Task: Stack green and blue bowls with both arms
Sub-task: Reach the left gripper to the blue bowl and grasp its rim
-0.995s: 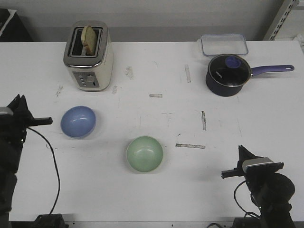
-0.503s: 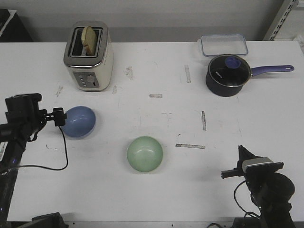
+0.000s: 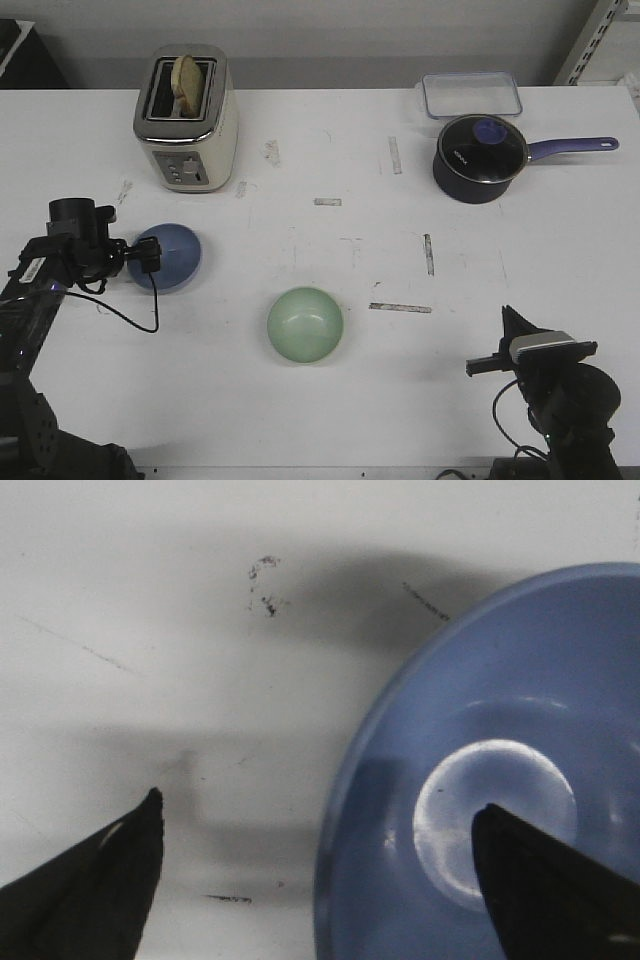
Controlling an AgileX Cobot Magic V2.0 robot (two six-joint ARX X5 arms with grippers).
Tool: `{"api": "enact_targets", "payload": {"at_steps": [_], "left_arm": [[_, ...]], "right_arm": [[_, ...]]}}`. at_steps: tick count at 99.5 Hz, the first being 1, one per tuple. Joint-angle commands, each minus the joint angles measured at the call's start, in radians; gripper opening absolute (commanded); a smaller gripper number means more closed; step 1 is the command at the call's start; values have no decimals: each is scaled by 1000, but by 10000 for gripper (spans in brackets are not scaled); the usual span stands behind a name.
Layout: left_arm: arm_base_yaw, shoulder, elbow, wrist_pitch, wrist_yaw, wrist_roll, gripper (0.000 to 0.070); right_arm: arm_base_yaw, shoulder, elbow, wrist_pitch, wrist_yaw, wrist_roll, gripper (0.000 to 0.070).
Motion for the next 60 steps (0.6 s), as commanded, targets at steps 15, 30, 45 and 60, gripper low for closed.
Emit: {"api": "enact_targets", "payload": {"at_steps": [15, 30, 45, 60], "left_arm": [[5, 14, 17, -1, 5, -21, 198], [5, 14, 17, 0, 5, -51, 1], [5, 14, 18, 6, 6, -52, 1], [3, 8, 48, -20, 15, -125, 0]], "right_arm": [[2, 6, 7, 9, 4, -6, 1], [2, 6, 7, 9, 4, -11, 1], [2, 6, 7, 9, 4, -12, 1], [2, 6, 7, 8, 4, -12, 1]]}}
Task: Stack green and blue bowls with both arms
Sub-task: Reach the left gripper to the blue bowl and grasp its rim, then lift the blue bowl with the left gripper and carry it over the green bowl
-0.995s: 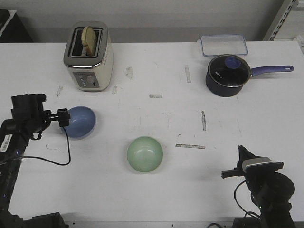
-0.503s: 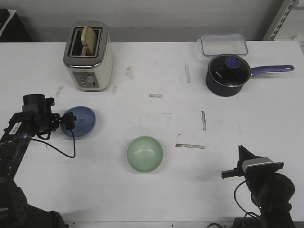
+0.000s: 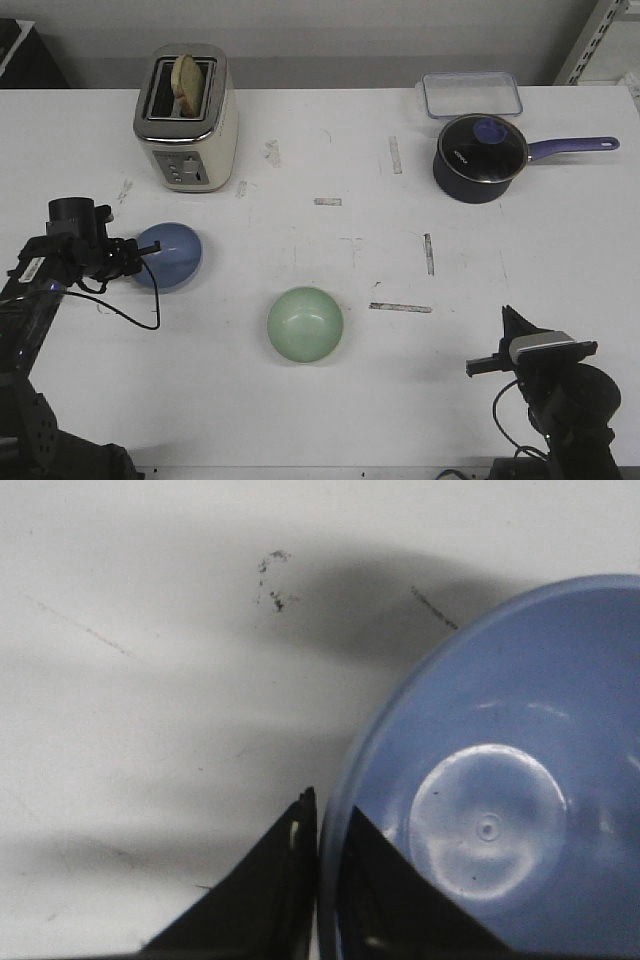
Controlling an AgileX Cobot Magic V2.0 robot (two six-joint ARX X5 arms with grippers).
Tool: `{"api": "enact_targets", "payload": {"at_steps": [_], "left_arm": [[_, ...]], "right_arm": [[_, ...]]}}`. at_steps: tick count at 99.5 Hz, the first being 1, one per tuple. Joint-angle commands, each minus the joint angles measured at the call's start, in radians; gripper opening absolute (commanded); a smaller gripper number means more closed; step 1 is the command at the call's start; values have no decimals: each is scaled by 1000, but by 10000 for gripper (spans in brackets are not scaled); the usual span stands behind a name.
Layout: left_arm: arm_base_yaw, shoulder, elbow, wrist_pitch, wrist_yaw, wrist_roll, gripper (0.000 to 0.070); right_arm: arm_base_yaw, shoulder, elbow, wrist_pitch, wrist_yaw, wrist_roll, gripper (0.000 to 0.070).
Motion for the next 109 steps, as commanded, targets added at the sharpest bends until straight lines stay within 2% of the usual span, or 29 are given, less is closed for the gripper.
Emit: {"api": "enact_targets", "payload": {"at_steps": [1, 26, 35, 48, 65, 66, 67, 68, 77, 94, 109], "left_arm": [[2, 6, 43, -12, 11, -54, 0], [-51, -48, 198, -137, 42, -54, 1], [-98, -80, 243, -178, 83, -54, 0], [-202, -137, 253, -212, 152, -53, 0], [-397, -168, 253, -291, 156, -52, 1], [-409, -168, 253, -296, 156, -51, 1], [-542, -159, 253, -332, 155, -49, 1], [-553, -158, 253, -332, 155, -49, 1], [-639, -149, 252, -318, 137, -48, 0], [-781, -108, 252, -279, 0, -44, 0], [-828, -50, 252, -262, -18, -45, 1]], "right_arm": [[2, 6, 7, 8, 4, -4, 1], [2, 6, 7, 8, 4, -4, 1], [2, 6, 7, 8, 3, -4, 1], [2, 6, 7, 8, 4, -4, 1], [2, 6, 7, 8, 3, -4, 1], [2, 6, 7, 8, 3, -4, 1], [2, 6, 7, 8, 3, -4, 1], [2, 6, 7, 8, 3, -4, 1], [2, 6, 7, 8, 3, -4, 1], [2, 6, 7, 8, 3, -4, 1], [2, 6, 7, 8, 2, -4, 1]]}}
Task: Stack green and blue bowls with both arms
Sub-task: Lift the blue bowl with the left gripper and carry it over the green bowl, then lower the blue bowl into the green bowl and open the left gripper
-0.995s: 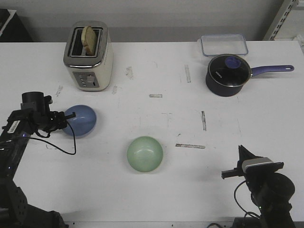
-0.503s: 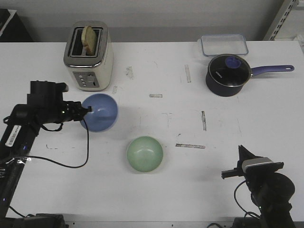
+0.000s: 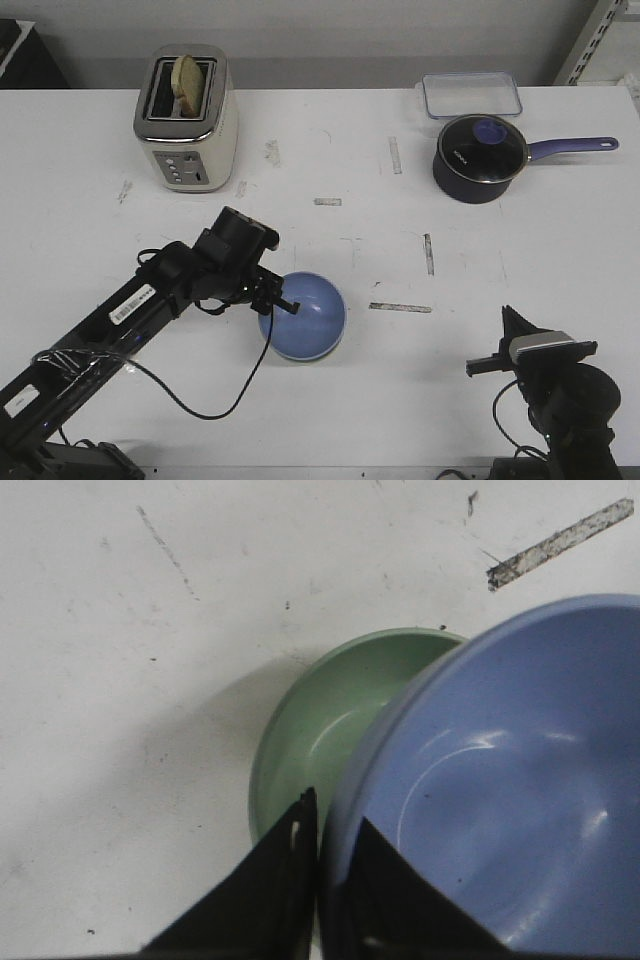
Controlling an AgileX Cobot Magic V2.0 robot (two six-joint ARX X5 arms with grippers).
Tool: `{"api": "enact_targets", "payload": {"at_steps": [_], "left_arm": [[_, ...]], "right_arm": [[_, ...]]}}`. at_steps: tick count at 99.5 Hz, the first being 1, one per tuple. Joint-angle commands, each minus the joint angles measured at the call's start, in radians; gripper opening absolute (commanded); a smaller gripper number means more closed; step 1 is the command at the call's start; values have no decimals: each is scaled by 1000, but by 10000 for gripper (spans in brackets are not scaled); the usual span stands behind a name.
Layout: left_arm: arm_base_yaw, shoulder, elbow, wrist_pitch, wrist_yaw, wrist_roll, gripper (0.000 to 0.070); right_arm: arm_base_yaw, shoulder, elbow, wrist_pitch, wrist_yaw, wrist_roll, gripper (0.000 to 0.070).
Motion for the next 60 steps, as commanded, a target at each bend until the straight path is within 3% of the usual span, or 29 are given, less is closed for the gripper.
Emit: {"api": "enact_targets", "payload": {"at_steps": [1, 45, 52, 60], "left_arm": [[-13, 39, 14, 9, -2, 3, 1], [-19, 117, 14, 4, -20, 3, 14], [-19, 117, 14, -2, -20, 3, 119], [-19, 117, 14, -2, -19, 2, 345]], "right_arm": [[2, 6, 7, 8, 2, -4, 1], [2, 6, 7, 5, 2, -4, 1], [2, 6, 7, 5, 0, -4, 1], [2, 6, 7, 5, 0, -4, 1]]}}
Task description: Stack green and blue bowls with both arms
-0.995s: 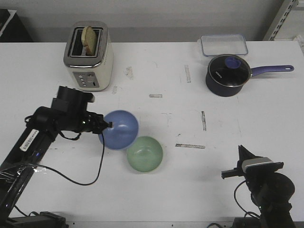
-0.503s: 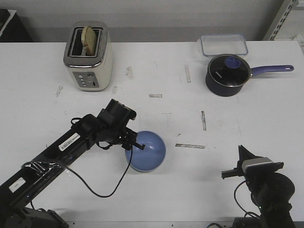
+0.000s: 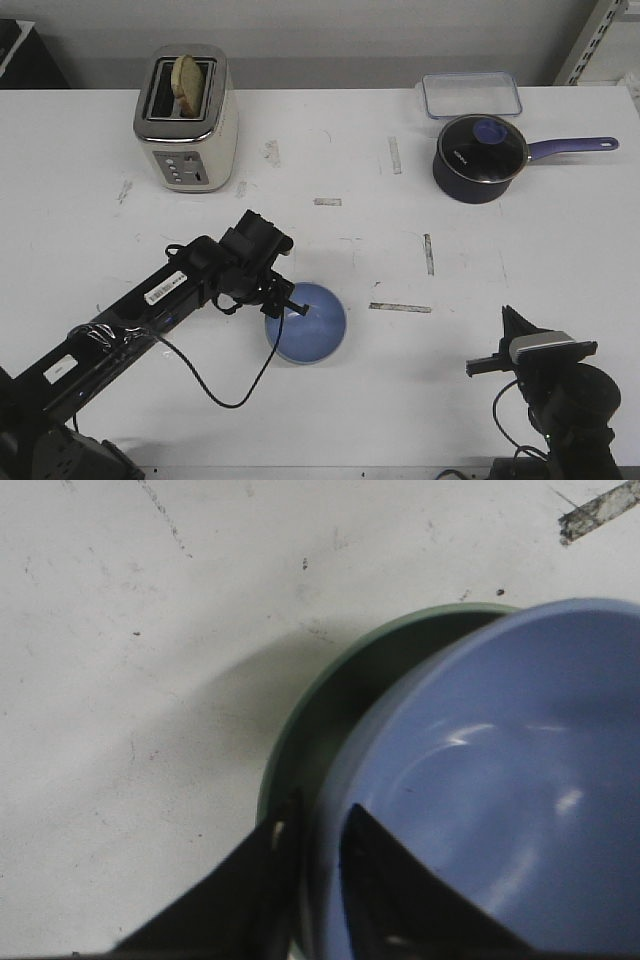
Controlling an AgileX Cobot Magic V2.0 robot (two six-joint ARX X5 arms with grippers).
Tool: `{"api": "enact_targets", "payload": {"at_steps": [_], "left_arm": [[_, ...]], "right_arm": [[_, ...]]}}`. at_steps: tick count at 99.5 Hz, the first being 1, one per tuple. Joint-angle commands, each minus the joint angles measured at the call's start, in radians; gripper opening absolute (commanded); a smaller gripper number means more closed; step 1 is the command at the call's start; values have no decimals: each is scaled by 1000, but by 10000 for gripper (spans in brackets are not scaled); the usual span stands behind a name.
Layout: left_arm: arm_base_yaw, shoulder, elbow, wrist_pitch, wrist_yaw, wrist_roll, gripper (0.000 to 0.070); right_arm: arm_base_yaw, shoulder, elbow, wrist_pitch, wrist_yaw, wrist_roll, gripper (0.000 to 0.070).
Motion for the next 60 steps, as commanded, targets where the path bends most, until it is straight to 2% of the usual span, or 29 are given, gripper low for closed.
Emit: {"api": "enact_targets", "payload": {"at_steps": [1, 10, 33, 42, 46, 55, 60], "left_arm": [[-7, 10, 15, -3, 3, 2, 377], [-8, 2, 16, -8, 2, -7, 693], [-6, -43, 61, -27, 1, 1, 700], [-4, -68, 86, -26, -31, 0, 699], [-5, -81, 93, -26, -57, 2, 577], [-3, -117, 97, -27, -115, 35, 238], [4, -138, 97, -29, -148, 58, 91]], "right_arm": [[2, 6, 7, 6, 0, -4, 1], [2, 6, 7, 6, 0, -4, 1], [2, 6, 7, 6, 0, -4, 1], [2, 6, 7, 6, 0, -4, 1], [2, 6, 7, 6, 0, -4, 1], [2, 6, 7, 6, 0, -4, 1], [2, 6, 7, 6, 0, -4, 1]]}}
